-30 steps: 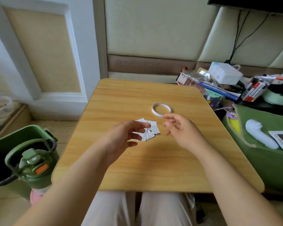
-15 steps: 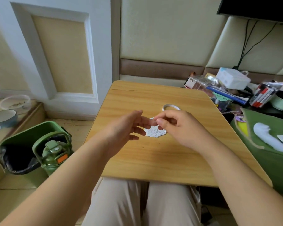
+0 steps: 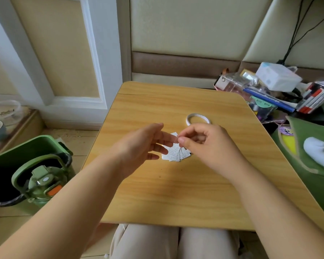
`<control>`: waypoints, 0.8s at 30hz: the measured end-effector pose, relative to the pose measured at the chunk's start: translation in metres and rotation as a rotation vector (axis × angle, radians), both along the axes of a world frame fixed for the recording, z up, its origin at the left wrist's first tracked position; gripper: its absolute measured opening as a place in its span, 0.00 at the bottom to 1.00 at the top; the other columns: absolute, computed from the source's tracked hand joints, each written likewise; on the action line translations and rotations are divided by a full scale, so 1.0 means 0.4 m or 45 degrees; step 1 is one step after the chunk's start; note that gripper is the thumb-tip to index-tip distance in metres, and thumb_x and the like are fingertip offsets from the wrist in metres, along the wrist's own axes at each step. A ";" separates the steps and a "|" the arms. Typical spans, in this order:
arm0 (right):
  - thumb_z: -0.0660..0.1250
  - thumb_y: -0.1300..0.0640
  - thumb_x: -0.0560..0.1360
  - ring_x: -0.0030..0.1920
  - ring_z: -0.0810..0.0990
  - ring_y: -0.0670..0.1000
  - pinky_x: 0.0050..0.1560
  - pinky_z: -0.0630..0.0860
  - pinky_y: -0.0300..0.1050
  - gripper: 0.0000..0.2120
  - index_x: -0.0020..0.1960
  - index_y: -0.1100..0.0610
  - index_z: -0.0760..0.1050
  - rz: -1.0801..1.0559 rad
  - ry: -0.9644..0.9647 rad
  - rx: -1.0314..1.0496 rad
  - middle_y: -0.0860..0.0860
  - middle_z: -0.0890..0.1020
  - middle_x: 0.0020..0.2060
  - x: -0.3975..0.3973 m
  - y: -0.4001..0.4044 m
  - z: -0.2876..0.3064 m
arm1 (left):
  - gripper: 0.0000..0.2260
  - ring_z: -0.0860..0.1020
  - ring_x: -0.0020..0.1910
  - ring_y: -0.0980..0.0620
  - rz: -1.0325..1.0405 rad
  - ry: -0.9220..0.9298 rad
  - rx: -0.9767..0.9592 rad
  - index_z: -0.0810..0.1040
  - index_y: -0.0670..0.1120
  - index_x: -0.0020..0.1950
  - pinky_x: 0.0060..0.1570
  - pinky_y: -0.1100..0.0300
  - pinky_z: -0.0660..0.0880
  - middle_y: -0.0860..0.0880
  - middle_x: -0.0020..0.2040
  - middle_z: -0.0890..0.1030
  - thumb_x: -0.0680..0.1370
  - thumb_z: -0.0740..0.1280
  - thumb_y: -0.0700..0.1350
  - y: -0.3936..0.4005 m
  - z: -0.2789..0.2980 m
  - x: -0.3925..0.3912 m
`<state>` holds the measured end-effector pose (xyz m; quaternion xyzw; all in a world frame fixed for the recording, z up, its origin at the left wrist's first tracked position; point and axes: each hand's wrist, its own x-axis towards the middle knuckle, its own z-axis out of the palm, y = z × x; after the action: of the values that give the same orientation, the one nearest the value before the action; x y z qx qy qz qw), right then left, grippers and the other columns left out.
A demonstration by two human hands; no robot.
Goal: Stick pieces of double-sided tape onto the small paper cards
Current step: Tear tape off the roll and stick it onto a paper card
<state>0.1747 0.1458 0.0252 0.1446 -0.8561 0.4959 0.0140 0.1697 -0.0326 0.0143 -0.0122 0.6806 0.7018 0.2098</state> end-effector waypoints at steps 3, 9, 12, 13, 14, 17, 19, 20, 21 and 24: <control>0.70 0.59 0.74 0.39 0.78 0.41 0.40 0.72 0.32 0.07 0.39 0.48 0.79 -0.047 0.032 0.044 0.43 0.81 0.37 -0.035 0.004 -0.031 | 0.23 0.74 0.41 0.52 -0.014 -0.027 -0.036 0.84 0.46 0.44 0.49 0.54 0.67 0.52 0.39 0.81 0.82 0.51 0.51 0.009 -0.019 -0.037; 0.70 0.59 0.74 0.46 0.74 0.38 0.47 0.67 0.37 0.10 0.37 0.46 0.79 0.015 -0.131 -0.001 0.39 0.74 0.47 -0.090 0.023 -0.096 | 0.23 0.76 0.42 0.53 -0.037 -0.080 -0.233 0.85 0.47 0.44 0.49 0.55 0.66 0.54 0.40 0.83 0.81 0.52 0.53 0.023 -0.054 -0.094; 0.70 0.58 0.73 0.45 0.73 0.36 0.48 0.67 0.37 0.10 0.36 0.46 0.80 0.010 -0.257 -0.050 0.37 0.74 0.47 -0.094 0.029 -0.121 | 0.22 0.76 0.42 0.54 -0.055 -0.079 -0.294 0.85 0.50 0.42 0.47 0.56 0.64 0.55 0.39 0.82 0.81 0.52 0.53 0.033 -0.067 -0.110; 0.70 0.59 0.74 0.46 0.74 0.36 0.49 0.68 0.37 0.11 0.35 0.47 0.80 0.019 -0.319 -0.107 0.37 0.74 0.48 -0.093 0.030 -0.124 | 0.21 0.76 0.42 0.54 -0.039 -0.084 -0.296 0.84 0.49 0.45 0.46 0.56 0.64 0.55 0.40 0.82 0.81 0.53 0.53 0.036 -0.070 -0.113; 0.69 0.60 0.74 0.48 0.74 0.36 0.51 0.68 0.37 0.11 0.35 0.48 0.80 0.035 -0.393 -0.191 0.38 0.74 0.48 -0.093 0.032 -0.126 | 0.18 0.76 0.42 0.54 0.003 -0.089 -0.310 0.83 0.48 0.49 0.44 0.58 0.64 0.54 0.41 0.81 0.81 0.54 0.52 0.038 -0.073 -0.117; 0.66 0.61 0.75 0.52 0.75 0.37 0.53 0.68 0.36 0.09 0.40 0.51 0.82 0.052 -0.561 -0.408 0.43 0.77 0.53 -0.096 0.045 -0.132 | 0.12 0.75 0.41 0.54 0.180 -0.007 -0.418 0.79 0.50 0.53 0.40 0.60 0.66 0.52 0.45 0.80 0.81 0.57 0.49 0.027 -0.094 -0.127; 0.64 0.58 0.76 0.50 0.74 0.40 0.50 0.67 0.37 0.08 0.49 0.51 0.82 -0.003 -0.630 -0.467 0.43 0.80 0.54 -0.103 0.058 -0.143 | 0.10 0.74 0.39 0.56 0.179 0.212 -0.542 0.80 0.52 0.50 0.38 0.63 0.68 0.54 0.45 0.79 0.80 0.58 0.46 0.014 -0.116 -0.120; 0.64 0.57 0.77 0.49 0.74 0.42 0.49 0.66 0.38 0.09 0.52 0.50 0.81 -0.053 -0.642 -0.492 0.42 0.80 0.52 -0.107 0.063 -0.148 | 0.09 0.74 0.39 0.57 0.143 0.360 -0.642 0.80 0.52 0.49 0.38 0.65 0.69 0.55 0.45 0.78 0.80 0.60 0.44 0.009 -0.129 -0.112; 0.63 0.56 0.77 0.47 0.74 0.44 0.48 0.67 0.39 0.10 0.54 0.49 0.80 -0.111 -0.634 -0.501 0.42 0.80 0.49 -0.110 0.064 -0.152 | 0.08 0.74 0.40 0.57 0.109 0.503 -0.761 0.80 0.51 0.49 0.39 0.67 0.69 0.56 0.45 0.76 0.79 0.62 0.44 0.009 -0.142 -0.105; 0.62 0.57 0.79 0.42 0.75 0.45 0.45 0.68 0.38 0.12 0.59 0.48 0.76 -0.220 -0.582 -0.494 0.44 0.79 0.44 -0.113 0.064 -0.158 | 0.09 0.74 0.52 0.51 0.079 0.755 -1.213 0.79 0.50 0.53 0.51 0.59 0.64 0.55 0.48 0.73 0.76 0.66 0.50 0.030 -0.181 -0.100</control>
<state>0.1295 0.1715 -0.0379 -0.0494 -0.7357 0.6666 -0.1092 0.1298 -0.0207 -0.0579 0.0722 0.9516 0.2960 -0.0399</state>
